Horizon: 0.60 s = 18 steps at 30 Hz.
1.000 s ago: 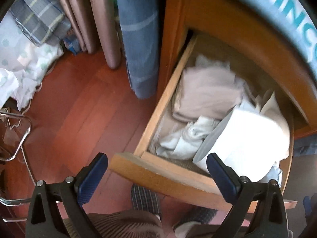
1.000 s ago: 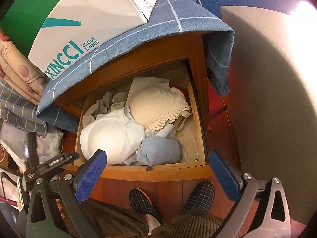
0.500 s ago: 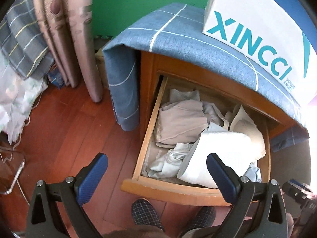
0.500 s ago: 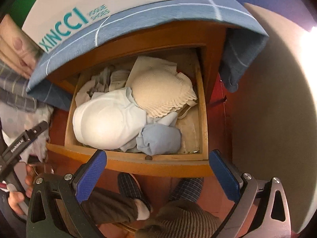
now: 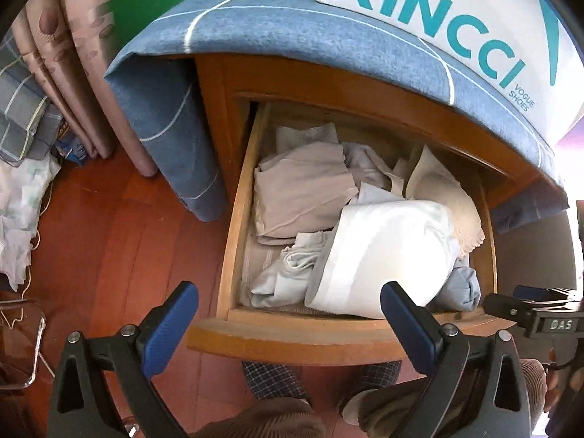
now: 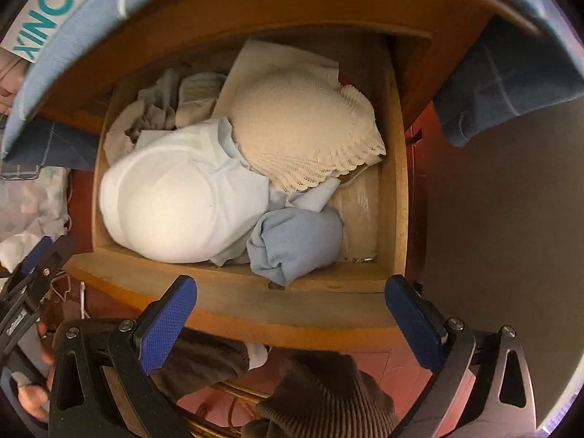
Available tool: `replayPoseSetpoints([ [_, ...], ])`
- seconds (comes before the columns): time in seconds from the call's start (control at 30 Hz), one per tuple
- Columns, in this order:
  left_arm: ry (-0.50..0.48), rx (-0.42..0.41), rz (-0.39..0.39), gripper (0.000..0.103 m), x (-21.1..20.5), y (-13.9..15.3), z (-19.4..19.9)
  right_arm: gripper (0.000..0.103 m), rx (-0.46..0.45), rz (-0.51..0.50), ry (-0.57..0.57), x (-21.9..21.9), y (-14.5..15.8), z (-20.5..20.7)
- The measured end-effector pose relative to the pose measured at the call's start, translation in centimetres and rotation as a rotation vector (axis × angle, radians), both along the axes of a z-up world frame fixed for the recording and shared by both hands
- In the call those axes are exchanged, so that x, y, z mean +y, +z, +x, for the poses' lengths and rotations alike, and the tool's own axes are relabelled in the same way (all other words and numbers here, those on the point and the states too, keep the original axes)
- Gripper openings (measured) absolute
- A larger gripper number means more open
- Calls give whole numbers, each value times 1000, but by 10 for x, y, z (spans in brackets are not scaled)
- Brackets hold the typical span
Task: Take underwear out of drawer
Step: 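Move both grippers over the open drawer toward the clothes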
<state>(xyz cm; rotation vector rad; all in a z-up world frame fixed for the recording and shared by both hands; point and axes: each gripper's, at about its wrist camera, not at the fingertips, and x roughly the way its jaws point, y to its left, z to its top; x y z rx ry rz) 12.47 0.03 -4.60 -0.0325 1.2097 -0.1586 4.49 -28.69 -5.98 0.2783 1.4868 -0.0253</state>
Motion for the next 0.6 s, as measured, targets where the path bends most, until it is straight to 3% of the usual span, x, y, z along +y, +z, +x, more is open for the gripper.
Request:
replayPoseSetpoints([
  [0.2, -12, 25, 29, 102, -3, -5, 14, 83, 48, 2, 13, 6, -17, 8],
  [0.23, -16, 34, 27, 102, -3, -8, 16, 76, 52, 4, 15, 6, -18, 10],
  [0.4, -7, 68, 3, 102, -1, -16, 19, 61, 78, 20, 31, 9, -30, 14],
  [0.6, -26, 60, -4, 102, -5, -16, 16, 56, 99, 12, 39, 15, -39, 21],
])
